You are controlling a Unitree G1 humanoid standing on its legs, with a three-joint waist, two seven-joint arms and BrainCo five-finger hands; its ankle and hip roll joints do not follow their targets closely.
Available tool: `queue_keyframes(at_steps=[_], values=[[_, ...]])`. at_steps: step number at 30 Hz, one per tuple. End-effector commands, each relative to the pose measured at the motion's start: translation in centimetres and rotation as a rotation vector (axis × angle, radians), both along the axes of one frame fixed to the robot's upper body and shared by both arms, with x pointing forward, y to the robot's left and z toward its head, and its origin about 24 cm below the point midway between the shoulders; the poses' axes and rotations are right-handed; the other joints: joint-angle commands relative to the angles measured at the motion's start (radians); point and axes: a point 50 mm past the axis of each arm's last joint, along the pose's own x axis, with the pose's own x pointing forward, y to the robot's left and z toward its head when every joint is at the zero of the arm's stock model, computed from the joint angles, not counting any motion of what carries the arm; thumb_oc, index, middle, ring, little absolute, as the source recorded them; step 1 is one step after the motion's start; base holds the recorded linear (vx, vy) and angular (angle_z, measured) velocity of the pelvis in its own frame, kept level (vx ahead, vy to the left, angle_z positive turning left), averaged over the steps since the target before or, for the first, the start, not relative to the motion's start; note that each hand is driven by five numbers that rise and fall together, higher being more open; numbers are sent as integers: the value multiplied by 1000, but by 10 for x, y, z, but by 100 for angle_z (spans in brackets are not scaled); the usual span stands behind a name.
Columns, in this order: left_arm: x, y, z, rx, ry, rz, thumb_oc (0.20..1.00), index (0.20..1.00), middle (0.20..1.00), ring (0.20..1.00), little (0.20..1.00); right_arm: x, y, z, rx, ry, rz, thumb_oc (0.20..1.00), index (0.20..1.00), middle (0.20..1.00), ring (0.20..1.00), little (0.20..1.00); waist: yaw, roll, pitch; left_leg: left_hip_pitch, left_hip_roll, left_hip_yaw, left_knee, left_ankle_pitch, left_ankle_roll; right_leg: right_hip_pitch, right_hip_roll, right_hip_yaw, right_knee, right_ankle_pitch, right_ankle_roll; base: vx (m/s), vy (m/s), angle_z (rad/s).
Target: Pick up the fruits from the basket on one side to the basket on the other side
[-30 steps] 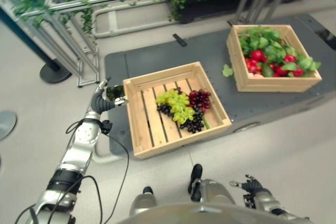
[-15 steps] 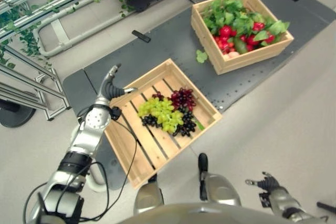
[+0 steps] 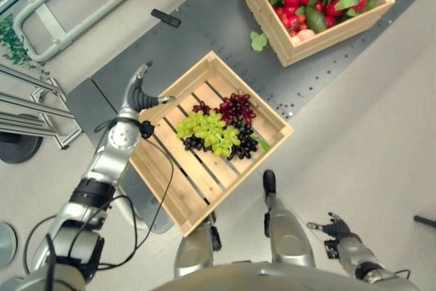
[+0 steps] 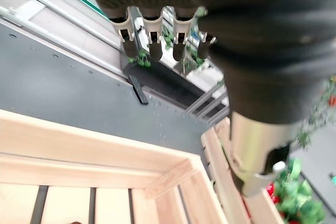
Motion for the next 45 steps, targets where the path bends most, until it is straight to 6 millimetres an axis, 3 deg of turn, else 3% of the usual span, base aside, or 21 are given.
queue_keyframes(at_steps=[1, 10, 24, 31, 38, 45], values=[[17, 19, 33, 124, -68, 76, 1000, 1000, 1000, 1000, 1000, 2, -9, 6, -26, -41, -21, 1000, 1000, 1000, 1000, 1000, -19, -14, -22, -76, 30, -18, 27, 20, -33, -43, -91, 6, 71, -83, 117, -28, 24, -8], [32, 16, 25, 291, 38, 74, 1000, 1000, 1000, 1000, 1000, 13, -13, 13, -50, -92, -28, 1000, 1000, 1000, 1000, 1000, -44, 4, 29, -110, 17, -5, 29, 34, -29, -92, -108, 26, 68, -54, 128, -33, 27, -6], [43, 9, 5, 327, 115, 119, 1000, 1000, 1000, 1000, 1000, 29, -19, 24, -93, -169, -46, 1000, 1000, 1000, 1000, 1000, -86, 37, 90, -150, -5, 25, 39, 35, -21, -159, -125, 69, 79, -38, 133, -20, 30, -10], [22, 12, -9, 304, 103, 67, 1000, 1000, 1000, 1000, 1000, 27, -26, 27, -114, -179, -64, 1000, 1000, 1000, 1000, 1000, -81, 59, 92, -151, -17, 29, 41, 25, -18, -165, -130, 83, 77, -40, 133, 21, 22, -5], [18, 10, -16, 279, 106, 65, 1000, 1000, 1000, 1000, 1000, 37, -26, 33, -128, -210, -59, 1000, 1000, 1000, 1000, 1000, -82, 71, 98, -156, -21, 32, 38, 24, -18, -174, -131, 87, 77, -41, 132, 10, 7, -2], [-20, 31, -15, 101, 8, 85, 1000, 1000, 1000, 1000, 1000, 33, -32, 35, -140, -229, -79, 1000, 1000, 1000, 1000, 1000, -57, 85, 90, -149, -25, 26, 43, 15, -16, -162, -131, 86, 75, -48, 129, 11, 1, -2]])
